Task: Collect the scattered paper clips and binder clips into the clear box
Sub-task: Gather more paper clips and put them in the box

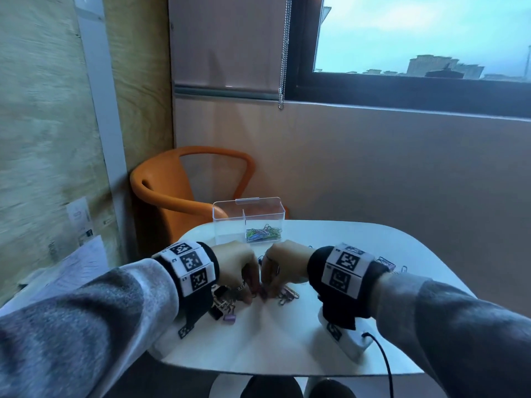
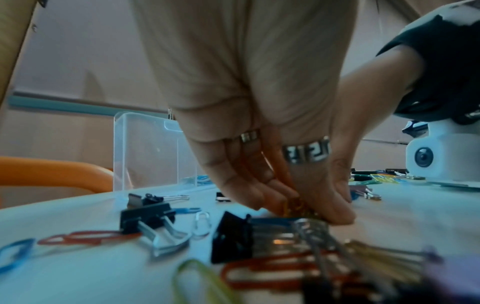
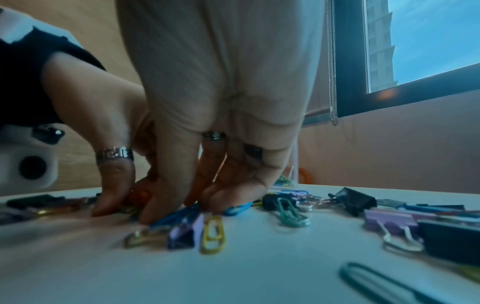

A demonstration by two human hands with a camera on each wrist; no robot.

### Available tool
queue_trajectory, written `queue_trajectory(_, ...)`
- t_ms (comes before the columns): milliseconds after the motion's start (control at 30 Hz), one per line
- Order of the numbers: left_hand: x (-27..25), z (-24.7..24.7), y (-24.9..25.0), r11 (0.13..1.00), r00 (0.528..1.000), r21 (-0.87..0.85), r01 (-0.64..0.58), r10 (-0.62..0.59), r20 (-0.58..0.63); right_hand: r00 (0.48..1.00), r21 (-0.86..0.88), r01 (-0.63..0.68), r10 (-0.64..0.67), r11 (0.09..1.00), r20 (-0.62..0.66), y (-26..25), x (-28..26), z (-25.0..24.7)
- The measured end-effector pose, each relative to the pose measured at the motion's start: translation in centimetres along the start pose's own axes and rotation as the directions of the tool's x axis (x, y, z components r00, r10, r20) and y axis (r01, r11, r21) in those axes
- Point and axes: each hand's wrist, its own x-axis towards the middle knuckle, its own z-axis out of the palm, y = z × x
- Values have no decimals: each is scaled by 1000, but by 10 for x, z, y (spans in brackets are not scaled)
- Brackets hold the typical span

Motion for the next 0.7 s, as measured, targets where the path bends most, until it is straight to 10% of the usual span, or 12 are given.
queue_trajectory(700, 0, 3, 9, 981, 998, 184, -64, 61, 21, 985, 25, -65, 68, 998, -156, 20, -21, -18)
